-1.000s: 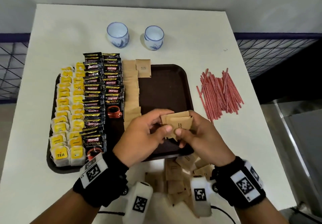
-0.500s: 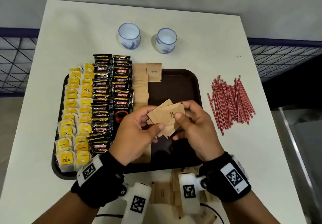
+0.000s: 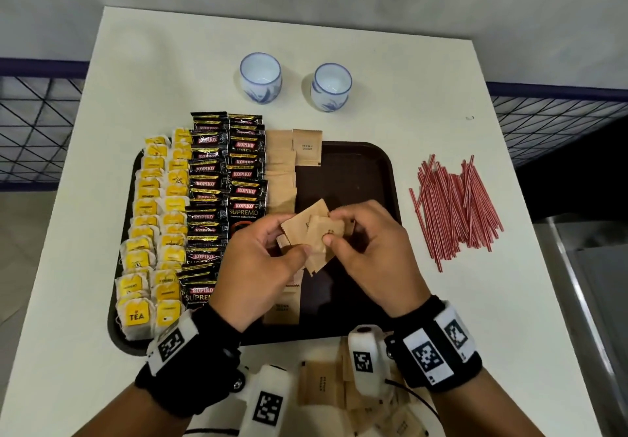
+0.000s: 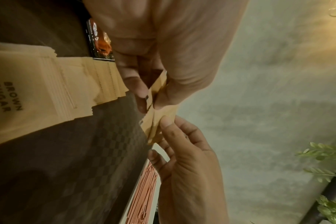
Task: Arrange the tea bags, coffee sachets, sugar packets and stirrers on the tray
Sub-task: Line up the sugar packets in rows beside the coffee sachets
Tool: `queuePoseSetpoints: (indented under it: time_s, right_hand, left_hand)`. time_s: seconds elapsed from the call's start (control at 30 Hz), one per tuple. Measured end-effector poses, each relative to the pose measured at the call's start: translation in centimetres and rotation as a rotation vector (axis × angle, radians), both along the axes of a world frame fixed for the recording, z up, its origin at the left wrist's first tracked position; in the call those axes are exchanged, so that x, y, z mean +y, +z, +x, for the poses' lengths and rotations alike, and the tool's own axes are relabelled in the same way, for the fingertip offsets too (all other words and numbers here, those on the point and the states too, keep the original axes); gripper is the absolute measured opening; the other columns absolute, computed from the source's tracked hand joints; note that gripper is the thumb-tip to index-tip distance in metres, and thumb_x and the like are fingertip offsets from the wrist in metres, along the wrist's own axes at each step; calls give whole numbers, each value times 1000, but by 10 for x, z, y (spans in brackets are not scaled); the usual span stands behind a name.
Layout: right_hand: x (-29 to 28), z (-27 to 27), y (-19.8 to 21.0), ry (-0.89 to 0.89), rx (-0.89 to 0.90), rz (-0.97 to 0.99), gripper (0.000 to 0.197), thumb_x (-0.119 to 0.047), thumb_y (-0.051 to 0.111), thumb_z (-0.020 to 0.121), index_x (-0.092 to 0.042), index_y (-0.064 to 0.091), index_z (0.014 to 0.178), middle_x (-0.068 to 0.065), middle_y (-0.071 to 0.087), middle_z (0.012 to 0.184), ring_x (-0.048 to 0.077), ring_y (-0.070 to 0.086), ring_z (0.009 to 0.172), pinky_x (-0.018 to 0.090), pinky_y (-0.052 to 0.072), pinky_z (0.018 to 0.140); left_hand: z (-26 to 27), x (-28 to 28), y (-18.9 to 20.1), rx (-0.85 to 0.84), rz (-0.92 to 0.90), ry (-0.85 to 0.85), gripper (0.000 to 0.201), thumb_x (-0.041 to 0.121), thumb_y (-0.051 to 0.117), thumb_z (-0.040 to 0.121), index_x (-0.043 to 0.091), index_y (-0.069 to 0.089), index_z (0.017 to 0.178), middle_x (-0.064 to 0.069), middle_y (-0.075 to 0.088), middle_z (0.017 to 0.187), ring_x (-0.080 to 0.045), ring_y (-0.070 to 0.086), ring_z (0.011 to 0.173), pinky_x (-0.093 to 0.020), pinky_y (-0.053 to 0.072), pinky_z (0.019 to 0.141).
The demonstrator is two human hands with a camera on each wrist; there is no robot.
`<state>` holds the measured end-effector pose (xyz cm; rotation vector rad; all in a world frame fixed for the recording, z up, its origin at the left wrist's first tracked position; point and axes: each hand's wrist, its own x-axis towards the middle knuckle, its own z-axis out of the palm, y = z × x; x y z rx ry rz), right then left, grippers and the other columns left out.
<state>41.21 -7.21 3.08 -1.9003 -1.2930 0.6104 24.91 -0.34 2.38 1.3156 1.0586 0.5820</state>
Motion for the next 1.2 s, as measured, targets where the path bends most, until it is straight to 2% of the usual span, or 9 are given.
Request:
queuePoseSetpoints:
  time_s: [0.13, 0.27, 0.33, 0.4, 0.5, 0.6, 0.77, 0.97, 1.2]
  right_hand:
    - [2, -1, -1, 9, -1, -58, 20, -15, 80, 80, -17, 61, 83, -7, 56, 90, 8, 57, 80, 16, 45, 70]
    - [11, 5, -1, 39, 221, -196, 23, -10, 76, 83, -27, 61, 89, -5, 61, 82, 19, 62, 78, 38, 56, 73]
    - [15, 5, 0, 51, 378, -215, 31, -2, 72, 84, -31, 65, 94, -3, 55, 82, 27, 62, 77, 43, 60, 69]
    - [19, 6, 2, 46, 480, -203, 32, 5, 68, 86, -26, 68, 91, -1, 54, 81, 23, 63, 74, 40, 61, 66]
    - [24, 15, 6, -9, 469, -134, 23, 4, 69, 87, -20, 69, 85, -2, 64, 76, 16, 67, 76, 37, 60, 73]
    - [37, 33, 5, -136, 413, -87, 21, 0, 73, 85, -20, 69, 80, -3, 70, 73, 9, 67, 70, 21, 51, 65]
    - [83, 57, -14, -297, 492, -145, 22, 1, 70, 86, -17, 67, 75, 6, 71, 80, 19, 67, 72, 26, 53, 57]
    - [125, 61, -33, -305, 414, -214, 21, 2, 70, 84, -14, 67, 71, -3, 66, 61, 5, 58, 47, 14, 40, 42]
    - [137, 56, -38, -297, 383, -261, 17, -2, 73, 83, -14, 67, 73, 5, 66, 67, 8, 58, 47, 17, 40, 41]
  left_hand:
    - [-3, 4, -3, 18, 11, -22, 36, 4, 79, 81, 27, 70, 107, 7, 77, 96, -1, 72, 86, -14, 53, 59]
    - [-6, 8, -2, 8, 14, -34, 42, 2, 77, 82, 38, 68, 100, 11, 77, 95, -2, 72, 86, -15, 53, 58]
    - [-7, 11, -2, 6, 13, -19, 41, 2, 76, 82, 38, 68, 99, 12, 77, 94, -3, 71, 86, -17, 53, 54]
    - [-10, 14, -2, 17, 21, 1, 39, 3, 76, 83, 37, 68, 99, 14, 76, 94, -3, 71, 86, -18, 53, 54]
    - [-16, 20, -2, 54, 42, 33, 38, 6, 76, 83, 40, 68, 99, 14, 76, 95, -4, 71, 89, -21, 55, 58]
    - [-24, 25, 0, 77, 58, 62, 35, 10, 76, 85, 40, 67, 100, 13, 76, 98, -6, 72, 88, -22, 55, 56]
    - [-35, 26, 3, 83, 51, 83, 35, 10, 75, 85, 40, 67, 100, 15, 76, 96, -5, 72, 80, -20, 55, 51]
    - [-43, 15, -1, 58, -20, 78, 32, 6, 74, 86, 31, 70, 106, 12, 77, 97, -8, 73, 80, -20, 54, 51]
    - [-48, 10, -5, 24, -86, 74, 36, 2, 73, 86, 32, 69, 107, 16, 76, 98, -6, 72, 87, -20, 54, 52]
